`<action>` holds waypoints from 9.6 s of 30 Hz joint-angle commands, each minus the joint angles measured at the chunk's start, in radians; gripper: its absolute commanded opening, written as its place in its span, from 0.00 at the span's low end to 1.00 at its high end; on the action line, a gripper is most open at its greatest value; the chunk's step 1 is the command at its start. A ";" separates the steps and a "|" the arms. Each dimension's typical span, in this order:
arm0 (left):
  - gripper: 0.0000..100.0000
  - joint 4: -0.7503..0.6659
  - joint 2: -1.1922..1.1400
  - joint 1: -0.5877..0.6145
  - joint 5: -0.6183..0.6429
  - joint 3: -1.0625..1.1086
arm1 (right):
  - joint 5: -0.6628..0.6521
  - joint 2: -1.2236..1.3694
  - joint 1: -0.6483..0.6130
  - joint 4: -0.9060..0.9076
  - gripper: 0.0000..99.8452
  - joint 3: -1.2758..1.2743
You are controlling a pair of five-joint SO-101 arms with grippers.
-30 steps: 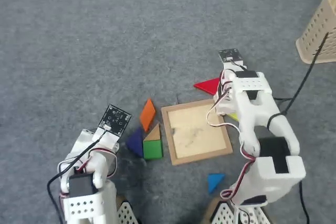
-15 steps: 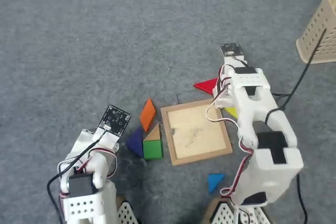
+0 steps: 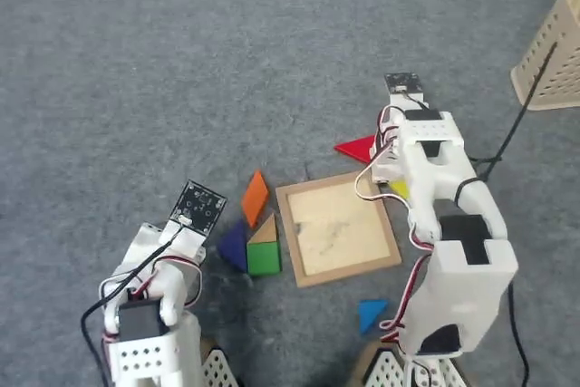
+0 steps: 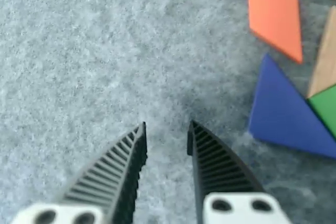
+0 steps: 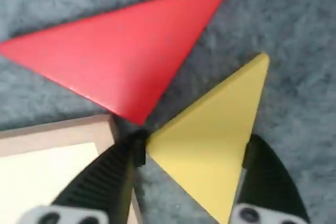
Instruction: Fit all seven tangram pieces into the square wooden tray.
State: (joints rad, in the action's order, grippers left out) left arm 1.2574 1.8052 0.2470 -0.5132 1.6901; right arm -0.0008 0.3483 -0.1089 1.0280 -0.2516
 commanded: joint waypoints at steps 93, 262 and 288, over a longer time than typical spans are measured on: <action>0.12 0.018 0.023 -0.023 -0.008 -0.005 | -0.161 -0.518 -0.139 -0.024 0.01 -0.410; 0.12 -0.029 0.023 0.032 -0.006 -0.005 | 0.183 -0.143 -0.082 0.153 0.23 0.339; 0.12 -0.017 0.023 0.031 -0.009 -0.005 | 0.097 0.340 0.199 0.375 0.27 0.601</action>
State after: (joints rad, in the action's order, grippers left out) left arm 1.2451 1.8052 0.2762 -0.5132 1.6901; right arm 0.1634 0.6813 0.0230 1.3548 0.3452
